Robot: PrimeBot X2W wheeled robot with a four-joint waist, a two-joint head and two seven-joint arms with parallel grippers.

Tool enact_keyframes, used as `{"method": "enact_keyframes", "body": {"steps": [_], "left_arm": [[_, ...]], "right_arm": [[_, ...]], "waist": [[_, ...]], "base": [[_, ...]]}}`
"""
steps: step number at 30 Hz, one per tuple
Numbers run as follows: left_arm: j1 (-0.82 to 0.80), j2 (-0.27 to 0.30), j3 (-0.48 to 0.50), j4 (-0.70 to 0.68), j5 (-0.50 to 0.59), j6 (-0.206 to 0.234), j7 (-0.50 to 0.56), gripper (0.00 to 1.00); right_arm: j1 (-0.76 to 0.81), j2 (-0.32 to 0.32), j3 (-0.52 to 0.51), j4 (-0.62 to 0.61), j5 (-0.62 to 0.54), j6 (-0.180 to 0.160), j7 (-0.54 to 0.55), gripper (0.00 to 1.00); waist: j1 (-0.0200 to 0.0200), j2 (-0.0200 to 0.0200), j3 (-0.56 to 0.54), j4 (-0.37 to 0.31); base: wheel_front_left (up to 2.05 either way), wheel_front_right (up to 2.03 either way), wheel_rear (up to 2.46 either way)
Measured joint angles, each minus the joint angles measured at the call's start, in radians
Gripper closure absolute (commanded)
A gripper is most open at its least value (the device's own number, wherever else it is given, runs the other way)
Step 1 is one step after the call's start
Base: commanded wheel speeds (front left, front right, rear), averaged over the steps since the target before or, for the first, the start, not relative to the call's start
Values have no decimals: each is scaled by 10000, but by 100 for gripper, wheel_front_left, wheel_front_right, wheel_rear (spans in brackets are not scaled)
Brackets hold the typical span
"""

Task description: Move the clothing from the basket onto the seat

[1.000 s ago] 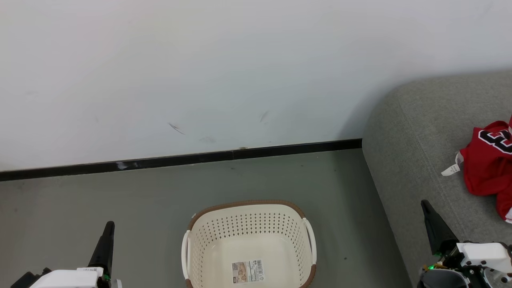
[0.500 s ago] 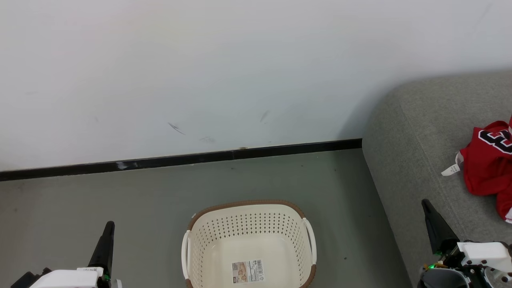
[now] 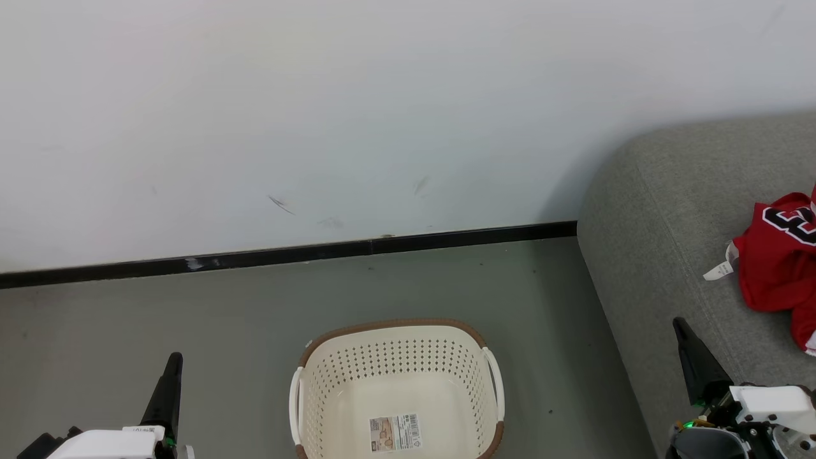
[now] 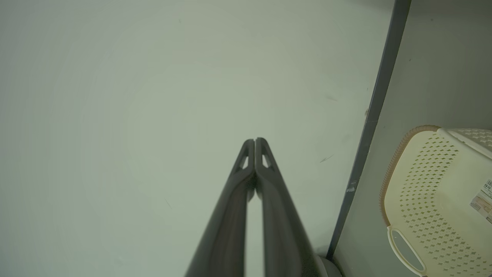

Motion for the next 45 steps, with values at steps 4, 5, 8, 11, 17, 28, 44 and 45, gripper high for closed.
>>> {"method": "enact_keyframes", "body": {"steps": [4,5,8,11,17,28,44,45], "left_arm": [[0,0,0,-4,0,0,0,100],[0,0,0,-4,0,-2,0,100],[0,0,0,-10,0,-2,0,100],[0,0,0,-12,0,-2,-2,100],[0,0,0,-15,0,-13,-2,100],[0,0,0,-27,0,-13,-2,100],[0,0,0,-42,0,-13,-2,100],[0,0,0,-42,0,-13,-2,100]], "right_arm": [[0,2,-4,0,0,0,0,100],[0,2,-6,0,0,0,0,100],[0,2,-10,0,0,0,0,100],[0,2,-12,0,-2,0,0,100],[0,4,-17,0,-2,0,0,100],[0,6,-27,0,-2,0,2,100],[0,17,-46,2,-33,0,13,100],[0,17,-48,2,-33,0,13,100]], "waist": [[0,0,0,0],[0,0,0,0],[0,1,0,0],[0,0,0,0],[0,0,1,0],[0,0,1,0],[-1,1,2,0],[-1,0,2,0]], "base": [[0,0,0],[0,0,0],[0,0,0],[0,0,0],[0,0,0],[0,0,0],[0,0,0],[0,0,0]]}}
